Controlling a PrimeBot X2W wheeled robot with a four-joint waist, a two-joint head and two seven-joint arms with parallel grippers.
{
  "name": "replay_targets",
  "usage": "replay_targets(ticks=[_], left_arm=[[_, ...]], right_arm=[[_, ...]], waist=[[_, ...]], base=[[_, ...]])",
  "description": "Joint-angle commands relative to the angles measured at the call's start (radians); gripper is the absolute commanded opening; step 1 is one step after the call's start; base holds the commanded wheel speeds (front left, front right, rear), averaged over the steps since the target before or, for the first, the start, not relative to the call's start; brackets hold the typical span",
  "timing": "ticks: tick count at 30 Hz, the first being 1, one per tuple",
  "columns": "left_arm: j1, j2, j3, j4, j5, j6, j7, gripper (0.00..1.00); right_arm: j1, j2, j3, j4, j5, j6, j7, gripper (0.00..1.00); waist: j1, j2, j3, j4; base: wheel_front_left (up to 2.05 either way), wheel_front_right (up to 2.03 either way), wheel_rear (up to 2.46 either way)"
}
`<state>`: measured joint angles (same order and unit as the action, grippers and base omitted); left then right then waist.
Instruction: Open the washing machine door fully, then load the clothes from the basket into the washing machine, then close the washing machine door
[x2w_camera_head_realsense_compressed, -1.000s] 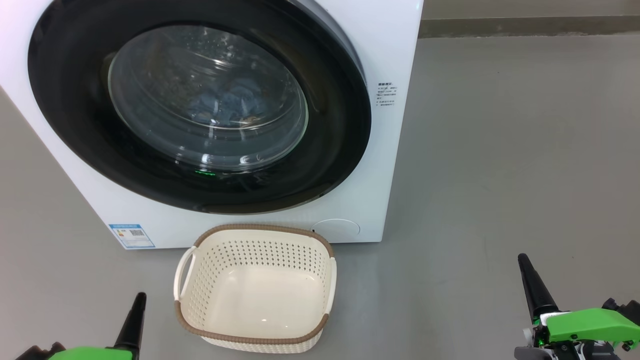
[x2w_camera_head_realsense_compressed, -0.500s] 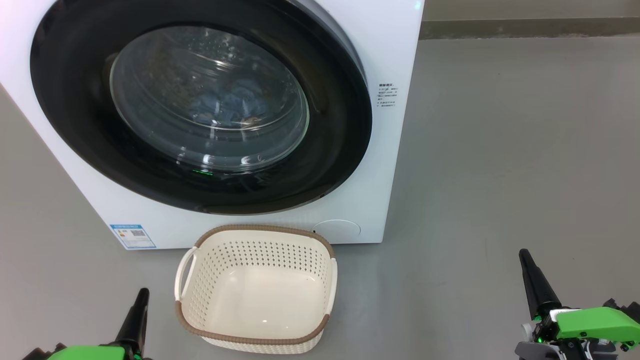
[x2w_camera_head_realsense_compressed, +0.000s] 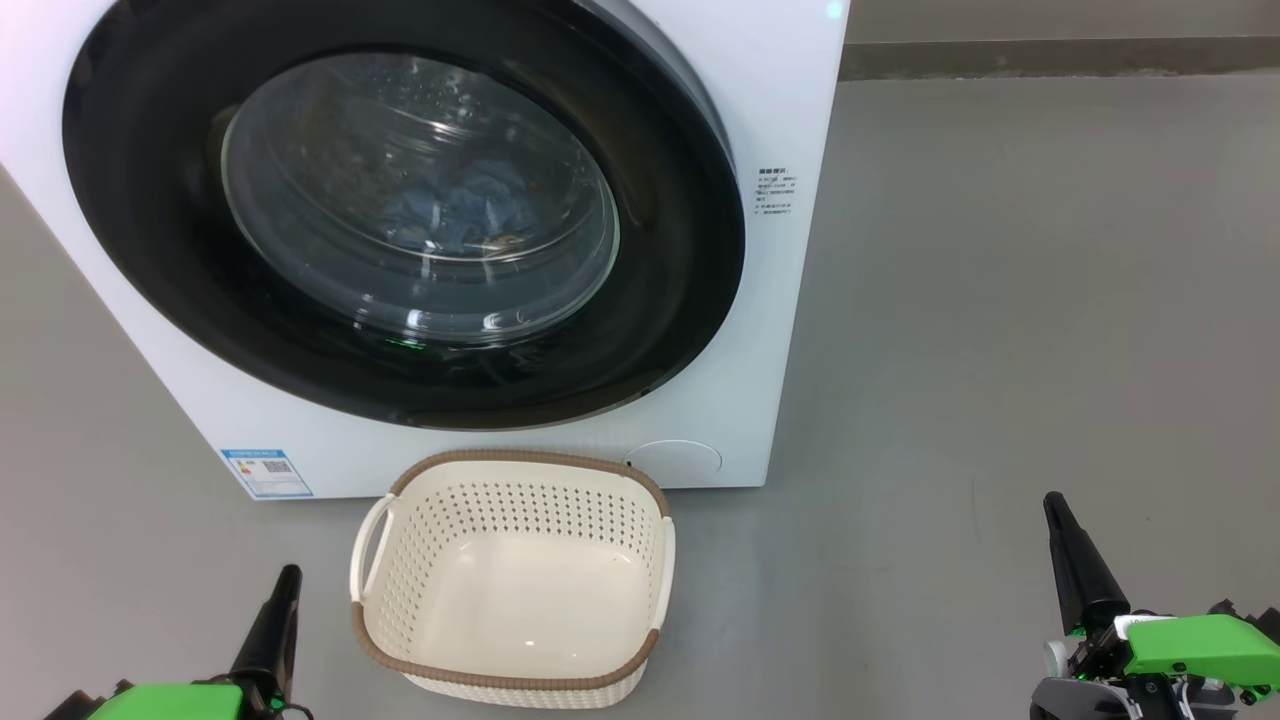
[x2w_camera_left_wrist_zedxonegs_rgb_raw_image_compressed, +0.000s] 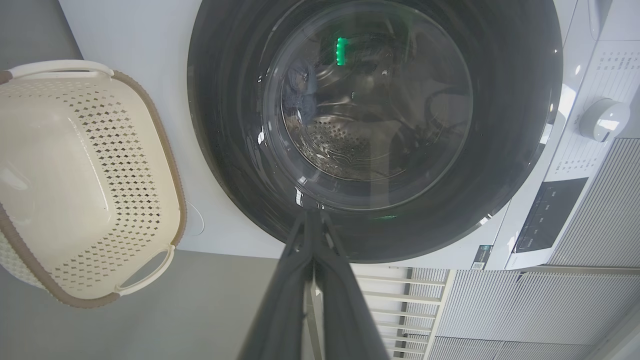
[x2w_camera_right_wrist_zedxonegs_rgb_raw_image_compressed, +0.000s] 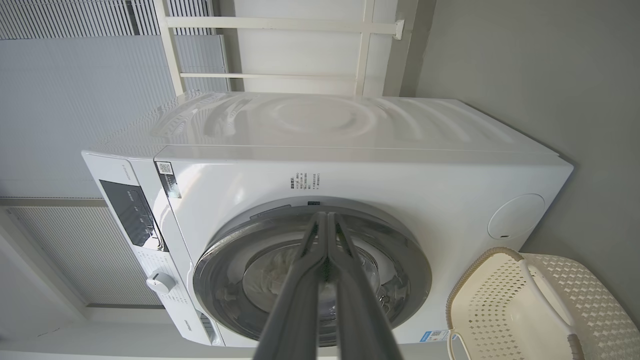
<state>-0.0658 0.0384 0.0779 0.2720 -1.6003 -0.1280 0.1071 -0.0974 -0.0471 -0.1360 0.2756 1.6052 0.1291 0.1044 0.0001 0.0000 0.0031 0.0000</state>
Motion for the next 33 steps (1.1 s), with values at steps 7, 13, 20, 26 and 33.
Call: replay_targets(ticks=[7, 13, 20, 26, 33], left_arm=[[-0.042, 0.013, 0.035, -0.027, -0.009, -0.003, 0.006, 0.00], [-0.042, 0.013, 0.036, -0.027, -0.009, -0.003, 0.006, 0.00], [-0.042, 0.013, 0.036, -0.027, -0.008, -0.003, 0.006, 0.00], [-0.042, 0.013, 0.036, -0.027, -0.008, -0.003, 0.006, 0.00], [-0.042, 0.012, 0.036, -0.027, -0.008, -0.003, 0.006, 0.00]], right_arm=[[-0.011, -0.003, 0.022, -0.031, 0.003, 0.002, 0.009, 0.00], [-0.011, -0.003, 0.022, -0.031, 0.003, 0.002, 0.009, 0.00], [-0.011, -0.003, 0.022, -0.031, 0.003, 0.002, 0.009, 0.00], [-0.011, -0.003, 0.022, -0.031, 0.003, 0.002, 0.009, 0.00], [-0.011, -0.003, 0.022, -0.031, 0.003, 0.002, 0.009, 0.00]], waist=[[0.0000, 0.0000, 0.000, 0.000], [0.0000, 0.0000, 0.000, 0.000], [0.0000, 0.0000, 0.000, 0.000], [0.0000, 0.0000, 0.000, 0.000], [0.0000, 0.0000, 0.000, 0.000]], base=[[0.00, 0.00, 0.00], [0.00, 0.00, 0.00], [0.00, 0.00, 0.00], [0.00, 0.00, 0.00], [0.00, 0.00, 0.00]])
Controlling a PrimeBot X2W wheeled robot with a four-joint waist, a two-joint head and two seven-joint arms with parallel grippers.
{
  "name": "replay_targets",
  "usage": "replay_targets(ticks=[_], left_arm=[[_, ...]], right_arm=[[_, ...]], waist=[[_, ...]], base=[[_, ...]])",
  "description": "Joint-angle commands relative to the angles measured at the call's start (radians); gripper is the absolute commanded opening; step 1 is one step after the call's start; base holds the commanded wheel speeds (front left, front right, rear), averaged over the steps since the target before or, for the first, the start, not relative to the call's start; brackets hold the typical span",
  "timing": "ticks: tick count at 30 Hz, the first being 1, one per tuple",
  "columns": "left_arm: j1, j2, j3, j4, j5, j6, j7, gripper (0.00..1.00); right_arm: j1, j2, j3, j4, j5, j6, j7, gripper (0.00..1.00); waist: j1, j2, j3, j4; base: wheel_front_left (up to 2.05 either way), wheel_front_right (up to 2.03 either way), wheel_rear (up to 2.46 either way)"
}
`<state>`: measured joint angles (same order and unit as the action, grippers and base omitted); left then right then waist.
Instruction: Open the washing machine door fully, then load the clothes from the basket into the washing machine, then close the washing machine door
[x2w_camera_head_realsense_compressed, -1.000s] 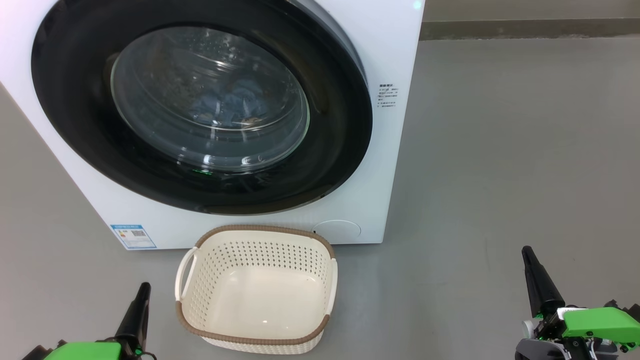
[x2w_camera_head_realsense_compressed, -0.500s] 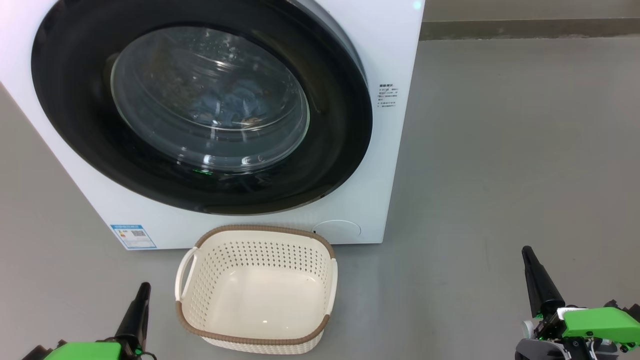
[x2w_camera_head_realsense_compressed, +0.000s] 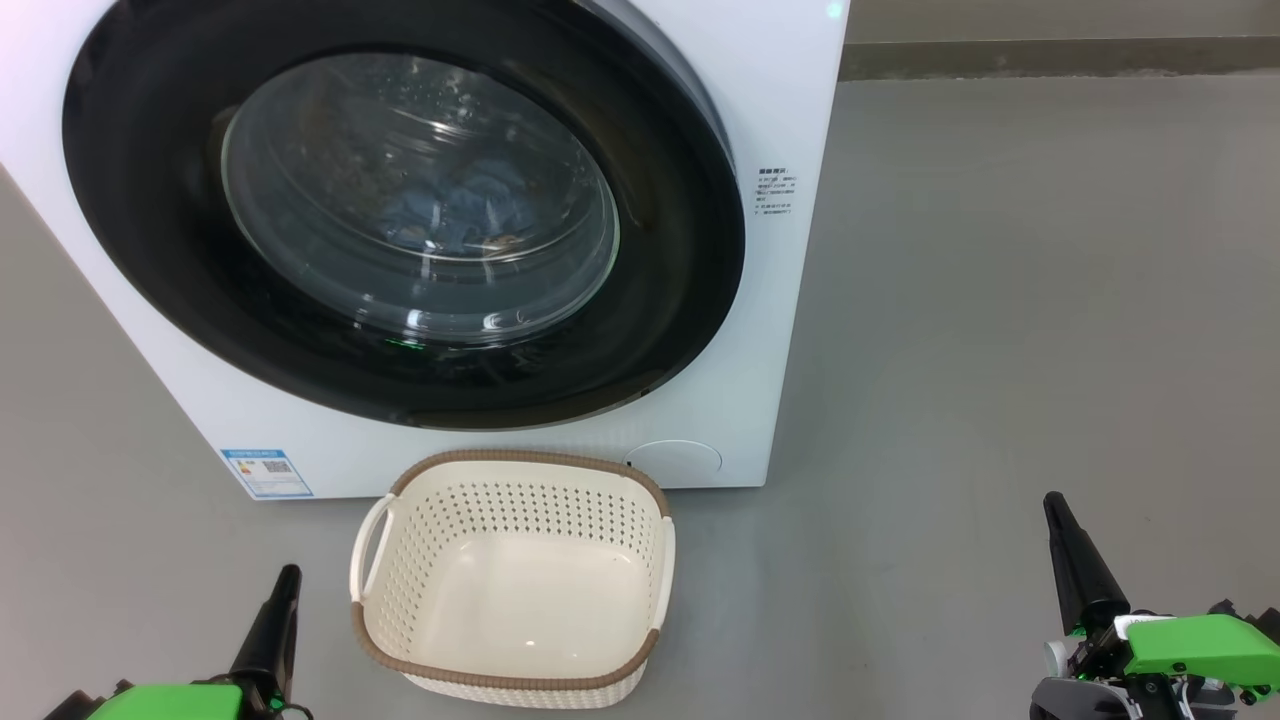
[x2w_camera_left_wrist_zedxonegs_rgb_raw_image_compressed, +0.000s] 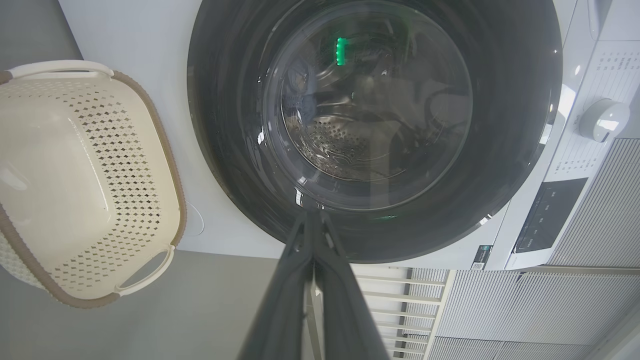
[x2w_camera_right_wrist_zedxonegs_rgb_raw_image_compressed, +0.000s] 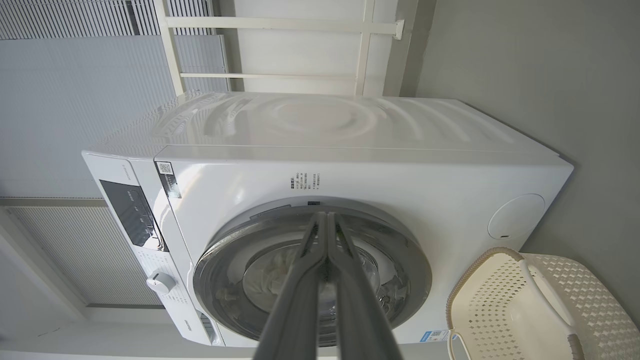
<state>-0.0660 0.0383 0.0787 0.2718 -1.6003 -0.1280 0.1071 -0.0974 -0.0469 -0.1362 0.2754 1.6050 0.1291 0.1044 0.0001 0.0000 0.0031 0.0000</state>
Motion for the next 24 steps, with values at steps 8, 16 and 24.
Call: replay_targets(ticks=[8, 16, 24], left_arm=[[-0.042, 0.013, 0.035, -0.027, -0.008, -0.003, 0.006, 0.00], [-0.042, 0.012, 0.035, -0.027, -0.008, -0.003, 0.006, 0.00], [-0.042, 0.012, 0.036, -0.027, -0.008, -0.003, 0.007, 0.00]], right_arm=[[-0.011, -0.003, 0.022, -0.031, 0.003, 0.002, 0.009, 0.00], [-0.011, -0.003, 0.022, -0.031, 0.003, 0.002, 0.009, 0.00], [-0.011, -0.003, 0.022, -0.031, 0.004, 0.002, 0.009, 0.00]], waist=[[0.0000, 0.0000, 0.000, 0.000], [0.0000, 0.0000, 0.000, 0.000], [0.0000, 0.0000, 0.000, 0.000]], base=[[0.00, 0.00, 0.00], [0.00, 0.00, 0.00], [0.00, 0.00, 0.00]])
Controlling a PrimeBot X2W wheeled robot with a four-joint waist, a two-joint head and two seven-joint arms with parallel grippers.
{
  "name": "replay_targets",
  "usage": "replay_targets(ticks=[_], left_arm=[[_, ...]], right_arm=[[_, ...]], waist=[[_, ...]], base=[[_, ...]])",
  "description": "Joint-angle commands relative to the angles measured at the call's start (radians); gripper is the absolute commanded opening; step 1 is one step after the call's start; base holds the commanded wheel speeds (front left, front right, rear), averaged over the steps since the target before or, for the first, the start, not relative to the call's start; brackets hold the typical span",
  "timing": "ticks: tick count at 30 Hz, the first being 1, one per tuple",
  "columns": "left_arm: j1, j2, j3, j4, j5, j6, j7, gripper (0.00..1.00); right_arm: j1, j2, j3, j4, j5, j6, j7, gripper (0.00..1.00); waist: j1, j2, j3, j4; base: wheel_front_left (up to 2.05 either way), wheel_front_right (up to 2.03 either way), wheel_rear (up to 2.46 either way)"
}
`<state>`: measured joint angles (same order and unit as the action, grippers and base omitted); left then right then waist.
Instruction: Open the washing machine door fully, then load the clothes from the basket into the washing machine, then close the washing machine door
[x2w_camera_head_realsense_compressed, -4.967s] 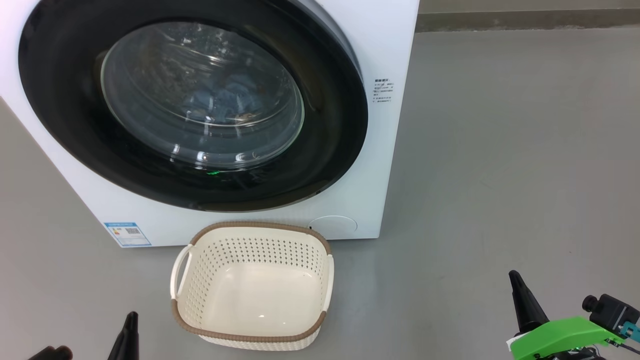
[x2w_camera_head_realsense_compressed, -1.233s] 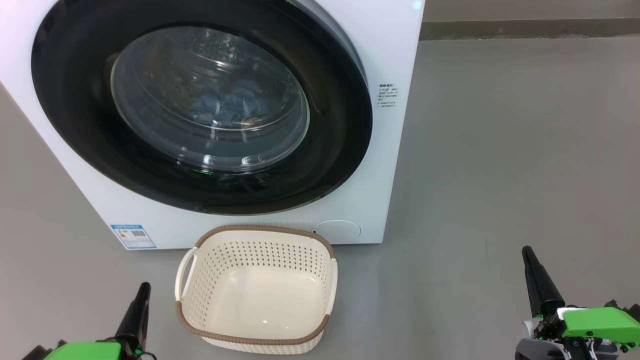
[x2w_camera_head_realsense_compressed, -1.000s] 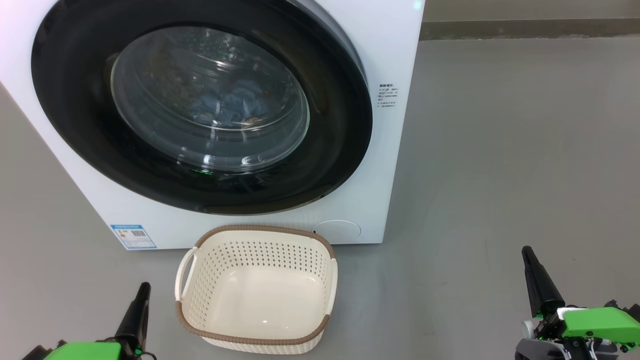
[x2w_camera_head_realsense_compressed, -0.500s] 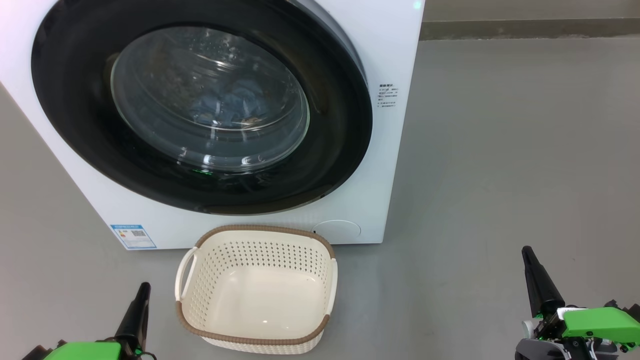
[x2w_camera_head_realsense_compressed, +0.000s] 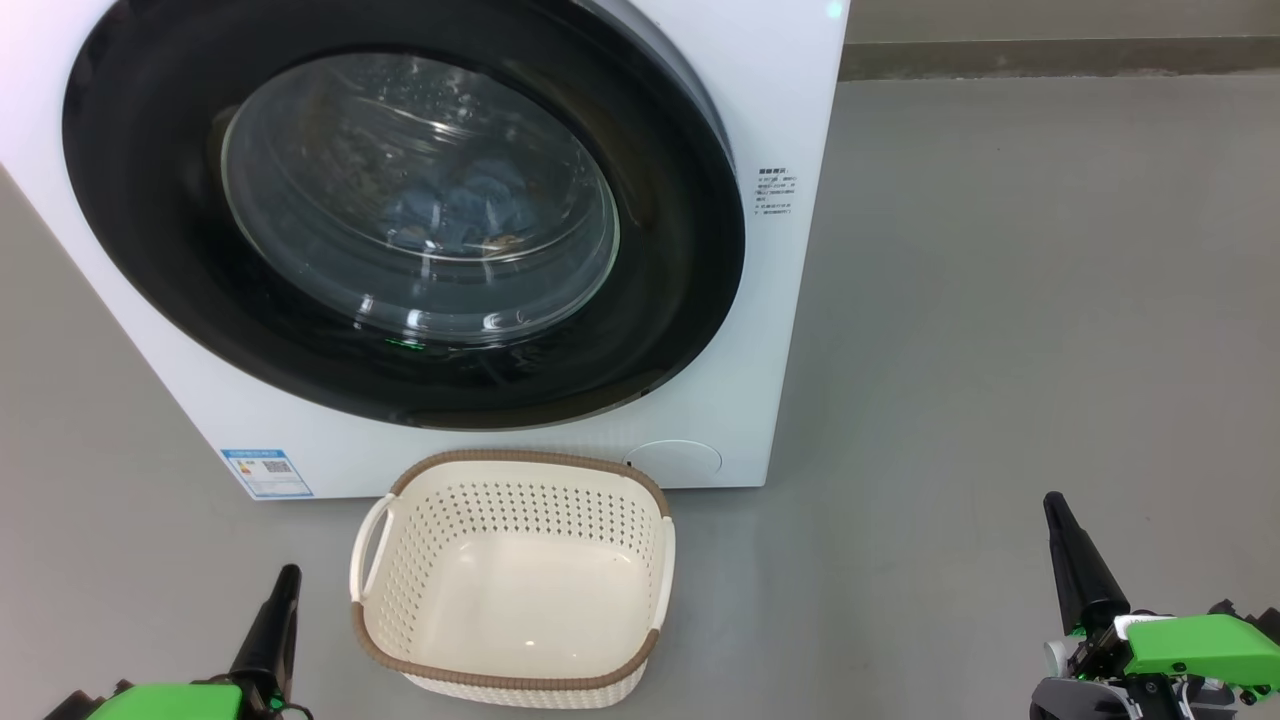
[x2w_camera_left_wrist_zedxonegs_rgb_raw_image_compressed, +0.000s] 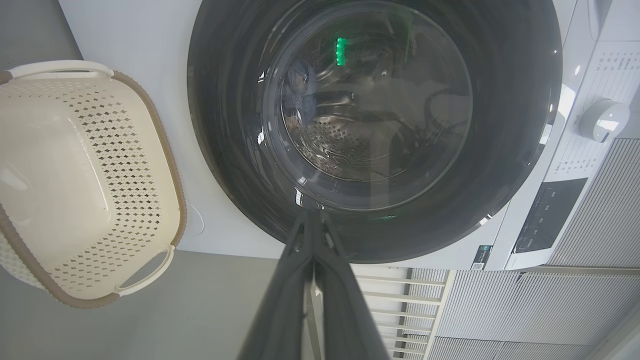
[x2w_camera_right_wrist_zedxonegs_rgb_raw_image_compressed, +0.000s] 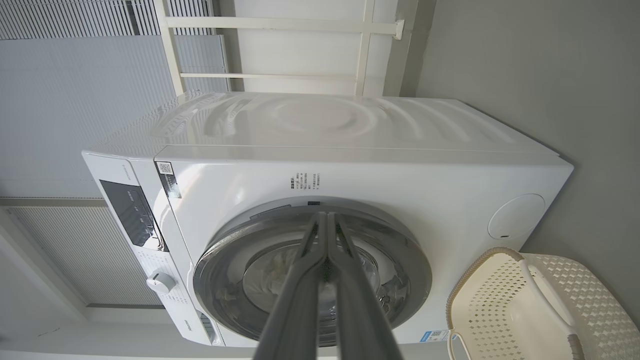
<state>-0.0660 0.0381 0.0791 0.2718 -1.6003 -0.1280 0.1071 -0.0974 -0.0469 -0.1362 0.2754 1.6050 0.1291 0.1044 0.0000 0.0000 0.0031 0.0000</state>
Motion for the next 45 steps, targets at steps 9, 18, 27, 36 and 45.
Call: replay_targets(ticks=[9, 18, 27, 36, 45], left_arm=[[-0.042, 0.013, 0.035, -0.027, -0.008, -0.003, 0.007, 0.00], [-0.042, 0.012, 0.035, -0.027, -0.008, -0.003, 0.007, 0.00], [-0.042, 0.012, 0.035, -0.027, -0.008, -0.003, 0.007, 0.00], [-0.042, 0.012, 0.036, -0.027, -0.008, -0.003, 0.007, 0.00], [-0.042, 0.012, 0.036, -0.027, -0.008, -0.003, 0.007, 0.00]], right_arm=[[-0.011, -0.003, 0.022, -0.031, 0.004, 0.002, 0.009, 0.00], [-0.011, -0.003, 0.022, -0.031, 0.004, 0.002, 0.009, 0.00], [-0.011, -0.003, 0.022, -0.031, 0.004, 0.002, 0.009, 0.00], [-0.011, -0.003, 0.022, -0.031, 0.004, 0.002, 0.009, 0.00], [-0.011, -0.003, 0.023, -0.031, 0.004, 0.002, 0.009, 0.00]], waist=[[0.0000, 0.0000, 0.000, 0.000], [0.0000, 0.0000, 0.000, 0.000], [0.0000, 0.0000, 0.000, 0.000], [0.0000, 0.0000, 0.000, 0.000], [0.0000, 0.0000, 0.000, 0.000]], base=[[0.00, 0.00, 0.00], [0.00, 0.00, 0.00], [0.00, 0.00, 0.00], [0.00, 0.00, 0.00], [0.00, 0.00, 0.00]])
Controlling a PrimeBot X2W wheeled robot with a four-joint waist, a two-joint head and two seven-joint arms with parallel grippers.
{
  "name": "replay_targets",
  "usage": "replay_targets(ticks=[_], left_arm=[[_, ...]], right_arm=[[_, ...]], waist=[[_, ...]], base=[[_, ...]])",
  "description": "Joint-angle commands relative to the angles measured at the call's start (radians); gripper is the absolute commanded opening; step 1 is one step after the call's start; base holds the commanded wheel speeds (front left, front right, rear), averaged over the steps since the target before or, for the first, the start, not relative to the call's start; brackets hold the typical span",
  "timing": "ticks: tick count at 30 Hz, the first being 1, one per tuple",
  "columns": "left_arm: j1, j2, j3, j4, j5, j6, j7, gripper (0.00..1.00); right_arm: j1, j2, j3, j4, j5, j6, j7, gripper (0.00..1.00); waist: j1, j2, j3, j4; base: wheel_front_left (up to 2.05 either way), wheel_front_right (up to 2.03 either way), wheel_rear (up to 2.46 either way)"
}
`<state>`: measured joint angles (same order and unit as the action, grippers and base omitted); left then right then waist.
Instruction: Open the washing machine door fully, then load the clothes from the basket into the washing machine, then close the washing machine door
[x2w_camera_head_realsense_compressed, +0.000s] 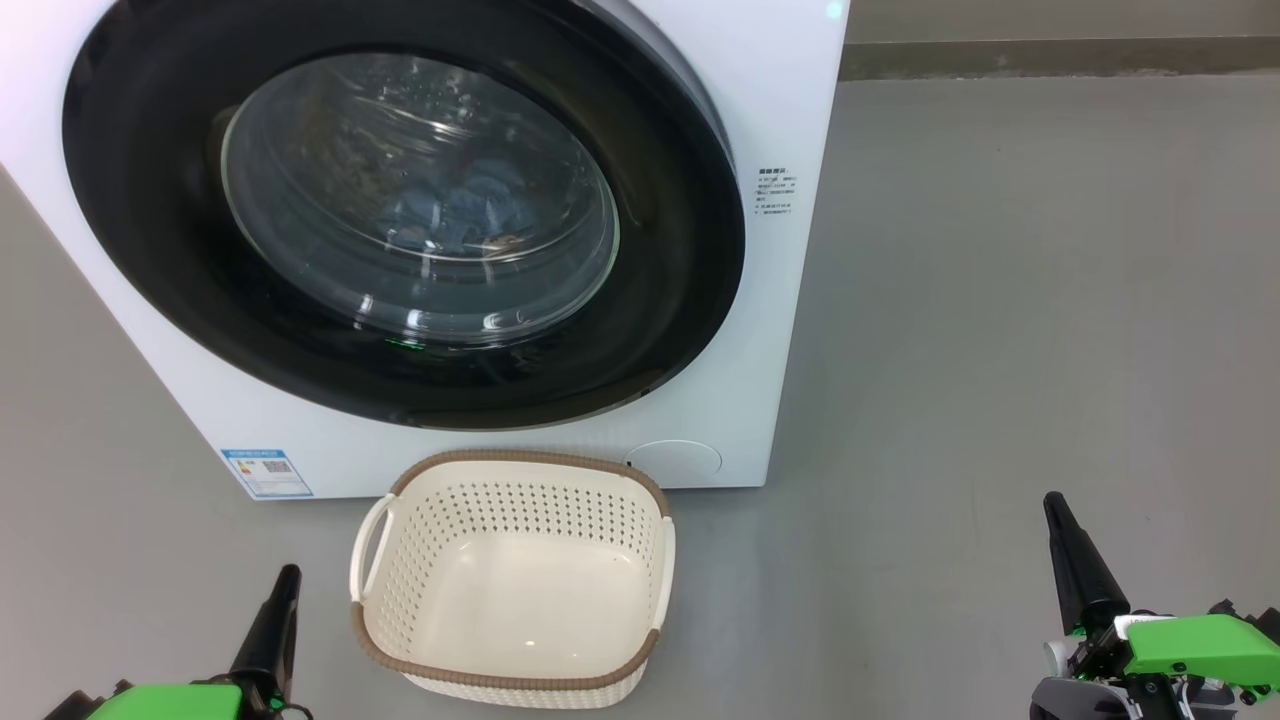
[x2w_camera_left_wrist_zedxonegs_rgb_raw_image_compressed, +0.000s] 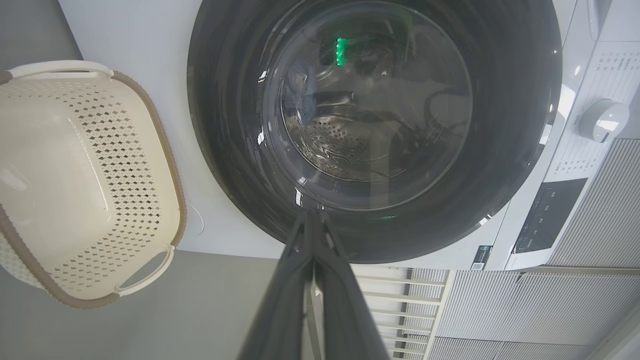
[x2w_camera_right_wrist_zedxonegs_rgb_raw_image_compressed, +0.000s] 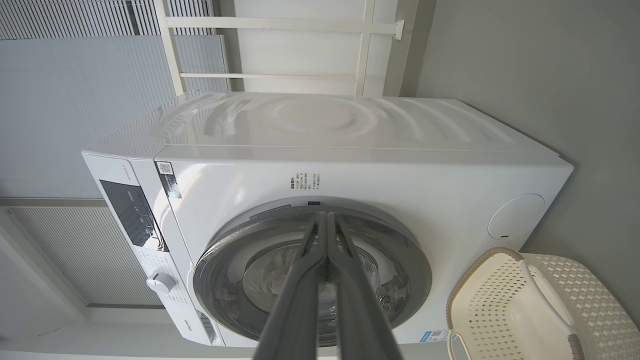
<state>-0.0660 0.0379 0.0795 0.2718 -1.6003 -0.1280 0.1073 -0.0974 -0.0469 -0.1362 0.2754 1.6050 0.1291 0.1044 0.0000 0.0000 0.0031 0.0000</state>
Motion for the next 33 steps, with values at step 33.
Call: replay_targets(ticks=[33], left_arm=[[-0.042, 0.012, 0.035, -0.027, -0.007, -0.003, 0.007, 0.00]], right_arm=[[-0.011, -0.003, 0.023, -0.031, 0.004, 0.002, 0.009, 0.00]], waist=[[0.0000, 0.0000, 0.000, 0.000]], base=[[0.00, 0.00, 0.00]])
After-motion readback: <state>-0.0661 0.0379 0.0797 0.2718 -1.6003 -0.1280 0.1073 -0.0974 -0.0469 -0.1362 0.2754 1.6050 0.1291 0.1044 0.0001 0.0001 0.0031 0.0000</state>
